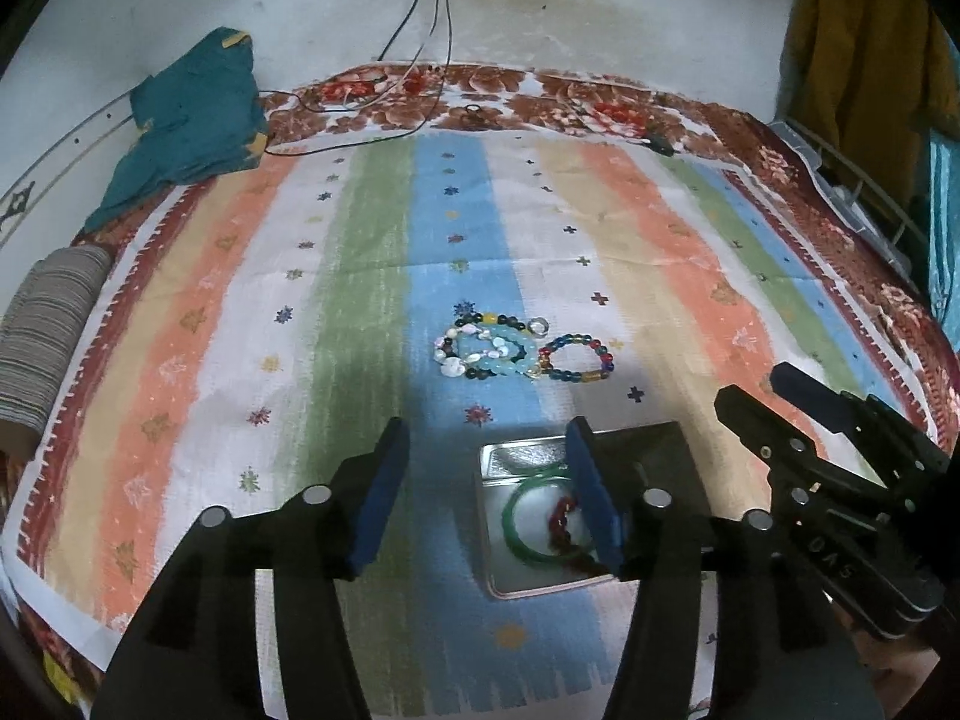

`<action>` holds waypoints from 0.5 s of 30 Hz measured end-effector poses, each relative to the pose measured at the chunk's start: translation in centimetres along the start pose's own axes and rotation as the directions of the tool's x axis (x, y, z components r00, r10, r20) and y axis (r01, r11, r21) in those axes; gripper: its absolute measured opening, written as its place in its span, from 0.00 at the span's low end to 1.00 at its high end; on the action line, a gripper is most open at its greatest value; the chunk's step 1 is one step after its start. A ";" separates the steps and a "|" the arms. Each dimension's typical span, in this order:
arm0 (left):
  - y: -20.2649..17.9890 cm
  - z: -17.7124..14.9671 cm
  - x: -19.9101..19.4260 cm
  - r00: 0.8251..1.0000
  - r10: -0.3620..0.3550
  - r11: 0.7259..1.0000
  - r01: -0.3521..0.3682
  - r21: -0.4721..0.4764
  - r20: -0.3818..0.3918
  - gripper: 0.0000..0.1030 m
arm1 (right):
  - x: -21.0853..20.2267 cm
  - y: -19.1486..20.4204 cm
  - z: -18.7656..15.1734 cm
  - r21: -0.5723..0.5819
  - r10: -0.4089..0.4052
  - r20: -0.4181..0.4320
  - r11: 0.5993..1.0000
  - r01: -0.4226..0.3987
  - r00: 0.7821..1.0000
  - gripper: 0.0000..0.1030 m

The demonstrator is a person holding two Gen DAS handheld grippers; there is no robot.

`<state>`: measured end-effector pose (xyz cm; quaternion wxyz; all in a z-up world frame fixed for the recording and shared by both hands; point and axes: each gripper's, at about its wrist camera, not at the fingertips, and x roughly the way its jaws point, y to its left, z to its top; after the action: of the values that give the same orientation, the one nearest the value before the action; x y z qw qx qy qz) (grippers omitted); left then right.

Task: Organize jewelry
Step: 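Open both grippers to drop the bangle and red bracelet into the tin, then move both open grippers back to the remaining bead bracelets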

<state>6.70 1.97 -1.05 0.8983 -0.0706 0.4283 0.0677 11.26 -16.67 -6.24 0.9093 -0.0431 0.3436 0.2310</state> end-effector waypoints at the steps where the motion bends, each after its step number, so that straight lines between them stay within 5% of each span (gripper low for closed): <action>1: 0.0 0.1 0.1 1.000 0.001 1.000 -0.001 -0.004 -0.003 0.56 | 0.0 0.0 0.0 0.000 -0.001 -0.002 1.000 0.001 1.000 0.55; 15: 1.1 1.8 1.6 0.999 0.025 1.000 -0.025 -0.001 -0.032 0.73 | 1.4 -1.3 0.9 0.034 0.004 -0.028 0.999 -0.003 1.000 0.70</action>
<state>8.90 3.53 -1.27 0.8903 -0.0672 0.4435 0.0780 13.29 -17.08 -6.59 0.9045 -0.0304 0.3603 0.2260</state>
